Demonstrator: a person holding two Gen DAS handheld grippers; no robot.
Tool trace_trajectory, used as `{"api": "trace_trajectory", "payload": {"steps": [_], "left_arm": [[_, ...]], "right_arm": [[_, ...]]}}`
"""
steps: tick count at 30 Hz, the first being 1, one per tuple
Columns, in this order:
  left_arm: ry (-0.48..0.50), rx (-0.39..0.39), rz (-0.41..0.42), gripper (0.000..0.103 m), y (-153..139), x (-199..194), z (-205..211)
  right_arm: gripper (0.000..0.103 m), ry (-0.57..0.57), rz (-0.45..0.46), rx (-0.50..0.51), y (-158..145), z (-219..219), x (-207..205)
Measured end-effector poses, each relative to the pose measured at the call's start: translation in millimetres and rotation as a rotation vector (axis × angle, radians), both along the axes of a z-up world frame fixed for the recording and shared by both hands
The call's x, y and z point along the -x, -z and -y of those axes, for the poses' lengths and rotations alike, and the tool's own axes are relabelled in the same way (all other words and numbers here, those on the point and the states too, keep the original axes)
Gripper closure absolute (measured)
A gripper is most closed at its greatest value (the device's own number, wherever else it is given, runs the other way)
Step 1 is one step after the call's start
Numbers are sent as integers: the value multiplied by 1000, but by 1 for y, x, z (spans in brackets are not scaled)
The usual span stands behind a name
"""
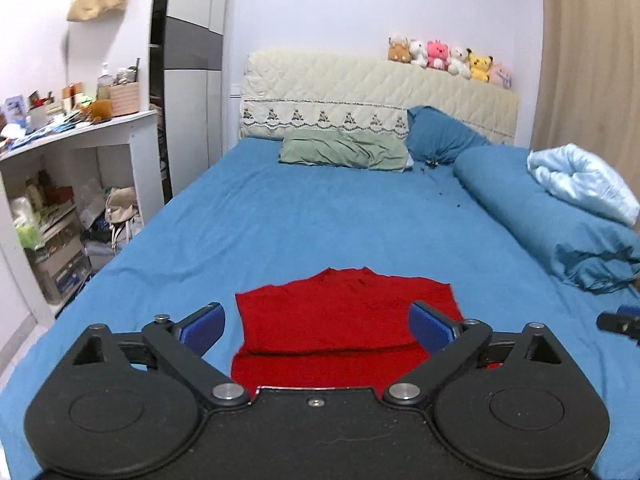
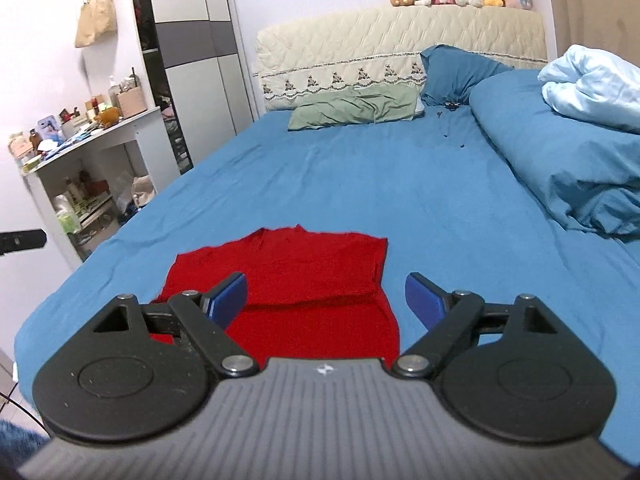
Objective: Fold small clothes
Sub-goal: 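Raise both tools open above the folded red sweater, then lower both tools to the sweater hem and close on it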
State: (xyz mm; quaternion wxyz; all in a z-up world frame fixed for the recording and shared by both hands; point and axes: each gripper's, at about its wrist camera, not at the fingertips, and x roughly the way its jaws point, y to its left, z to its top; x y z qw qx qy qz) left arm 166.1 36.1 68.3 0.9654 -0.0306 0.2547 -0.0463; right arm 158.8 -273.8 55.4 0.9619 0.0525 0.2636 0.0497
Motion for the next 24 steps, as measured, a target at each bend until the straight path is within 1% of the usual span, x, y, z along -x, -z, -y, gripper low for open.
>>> {"api": "trace_trajectory", "payload": {"steps": [2,5,8,10,13,16,20,22,24], "left_arm": [[-9,22,-10,1,7,16,-3],[-27,84,-63,1,27,34,-12],[-53,138,-127,1,56,47,-22],[-78,150,-173,1,78,50,-30],[-123,161,-238,2,113,53,-43],[-161,204,-317,5,145,53,-61],[-200,198,-405,14,180,48,-80],[-206,170,-450,19,191,44,-84],[-201,130,-493,21,203,42,-80]], "right_arm": [[1,1,-6,7,6,1,18],[1,21,-39,-9,26,3,41],[1,39,-92,-31,53,3,55],[1,44,-139,-22,75,0,62],[1,53,-182,8,107,-6,73],[1,73,-225,0,136,-8,78],[3,125,-262,-11,165,-4,78],[3,146,-277,-14,176,-1,77],[4,157,-289,-9,183,0,77]]}}
